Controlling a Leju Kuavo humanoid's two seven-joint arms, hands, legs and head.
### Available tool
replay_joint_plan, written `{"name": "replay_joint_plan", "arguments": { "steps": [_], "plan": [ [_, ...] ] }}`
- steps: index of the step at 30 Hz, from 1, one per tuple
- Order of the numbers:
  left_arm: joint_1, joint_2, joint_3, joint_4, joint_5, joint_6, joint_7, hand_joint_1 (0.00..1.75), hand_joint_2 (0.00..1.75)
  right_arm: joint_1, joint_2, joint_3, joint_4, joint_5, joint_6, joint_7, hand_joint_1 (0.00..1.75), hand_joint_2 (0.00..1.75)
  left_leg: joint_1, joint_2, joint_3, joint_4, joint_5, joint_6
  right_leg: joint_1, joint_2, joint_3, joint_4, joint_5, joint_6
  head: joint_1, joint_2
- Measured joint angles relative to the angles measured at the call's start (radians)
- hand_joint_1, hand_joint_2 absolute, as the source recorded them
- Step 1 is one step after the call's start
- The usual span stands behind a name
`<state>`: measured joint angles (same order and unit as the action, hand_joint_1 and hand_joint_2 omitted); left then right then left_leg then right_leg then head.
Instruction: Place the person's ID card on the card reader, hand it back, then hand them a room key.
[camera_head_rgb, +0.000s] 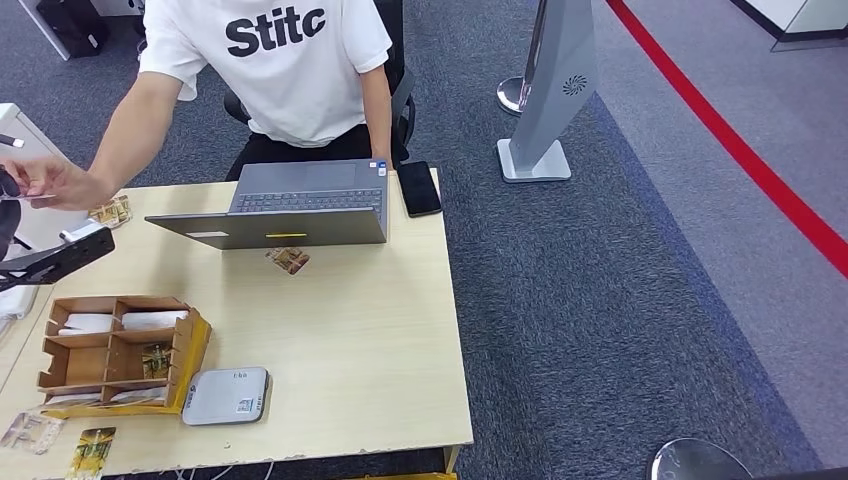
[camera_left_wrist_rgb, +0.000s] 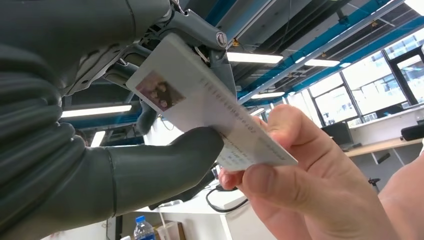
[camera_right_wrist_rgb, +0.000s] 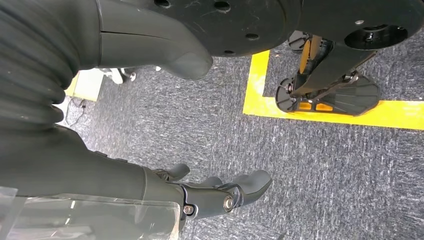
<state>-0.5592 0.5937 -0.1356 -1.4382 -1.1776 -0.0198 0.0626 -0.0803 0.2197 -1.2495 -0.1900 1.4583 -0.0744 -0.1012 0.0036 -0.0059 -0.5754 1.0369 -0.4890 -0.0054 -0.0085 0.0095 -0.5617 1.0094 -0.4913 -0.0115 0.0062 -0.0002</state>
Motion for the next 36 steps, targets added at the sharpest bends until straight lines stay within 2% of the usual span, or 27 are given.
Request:
{"name": "replay_joint_plan", "arguments": {
  "steps": [9, 13, 17, 20, 24, 27, 31, 36],
  "plan": [
    [0.003, 0.009, -0.002, -0.005, 0.002, 0.005, 0.002, 1.75, 1.75, 0.000, 0.000, 0.004, 0.000, -0.002, -0.001, 0.001, 0.00, 1.75, 0.000, 0.000, 0.000, 0.000, 0.000, 0.000, 0.000, 0.000, 0.000, 0.000, 0.000, 0.000, 0.000, 0.000],
    [0.046, -0.005, -0.002, -0.070, 0.006, 0.090, 0.005, 1.75, 1.75, 0.000, 0.000, 0.004, 0.000, -0.013, -0.007, 0.001, 0.00, 1.75, 0.000, 0.000, 0.000, 0.000, 0.000, 0.000, 0.000, 0.000, 0.000, 0.000, 0.000, 0.000, 0.000, 0.000],
    [0.162, -0.061, -0.002, -0.215, -0.006, 0.217, -0.002, 1.75, 1.75, 0.001, 0.002, 0.004, 0.000, -0.037, -0.021, 0.006, 0.00, 1.75, -0.002, 0.001, 0.000, 0.000, -0.001, 0.002, -0.001, 0.001, 0.000, 0.000, 0.000, 0.000, 0.000, 0.000],
    [0.258, -0.114, -0.002, -0.308, -0.019, 0.278, -0.011, 1.75, 1.75, 0.002, 0.005, 0.004, 0.000, -0.046, -0.026, 0.009, 0.00, 1.75, -0.002, 0.002, 0.000, 0.000, -0.002, 0.002, -0.002, 0.002, 0.000, -0.001, -0.001, 0.001, 0.001, 0.000],
    [0.413, -0.200, -0.008, -0.404, -0.076, 0.380, -0.022, 1.75, 1.75, 0.002, 0.015, -0.001, -0.004, -0.073, -0.027, 0.022, 0.00, 1.75, -0.003, 0.003, 0.000, 0.000, -0.003, 0.003, -0.003, 0.003, 0.000, -0.001, -0.001, 0.001, 0.000, 0.000],
    [0.537, -0.268, -0.029, -0.452, -0.118, 0.456, 0.002, 1.75, 1.75, 0.003, 0.022, -0.009, -0.011, -0.093, -0.025, 0.025, 0.00, 1.75, -0.003, 0.004, 0.000, 0.000, -0.004, 0.004, -0.003, 0.004, 0.000, -0.001, -0.001, 0.001, -0.001, 0.000],
    [0.651, -0.326, -0.045, -0.489, -0.110, 0.487, 0.027, 1.75, 1.75, 0.005, 0.029, -0.020, -0.021, -0.109, -0.023, 0.024, 0.00, 1.75, -0.003, 0.004, 0.000, 0.000, -0.004, 0.004, -0.003, 0.003, 0.000, -0.001, -0.001, 0.002, 0.000, 0.000],
    [0.727, -0.364, -0.046, -0.511, -0.054, 0.469, 0.039, 1.75, 1.75, 0.008, 0.033, -0.027, -0.032, -0.112, -0.021, 0.025, 0.00, 1.75, -0.003, 0.004, 0.000, 0.000, -0.004, 0.004, -0.003, 0.003, 0.000, -0.001, -0.001, 0.002, 0.000, 0.000]
  ]
}}
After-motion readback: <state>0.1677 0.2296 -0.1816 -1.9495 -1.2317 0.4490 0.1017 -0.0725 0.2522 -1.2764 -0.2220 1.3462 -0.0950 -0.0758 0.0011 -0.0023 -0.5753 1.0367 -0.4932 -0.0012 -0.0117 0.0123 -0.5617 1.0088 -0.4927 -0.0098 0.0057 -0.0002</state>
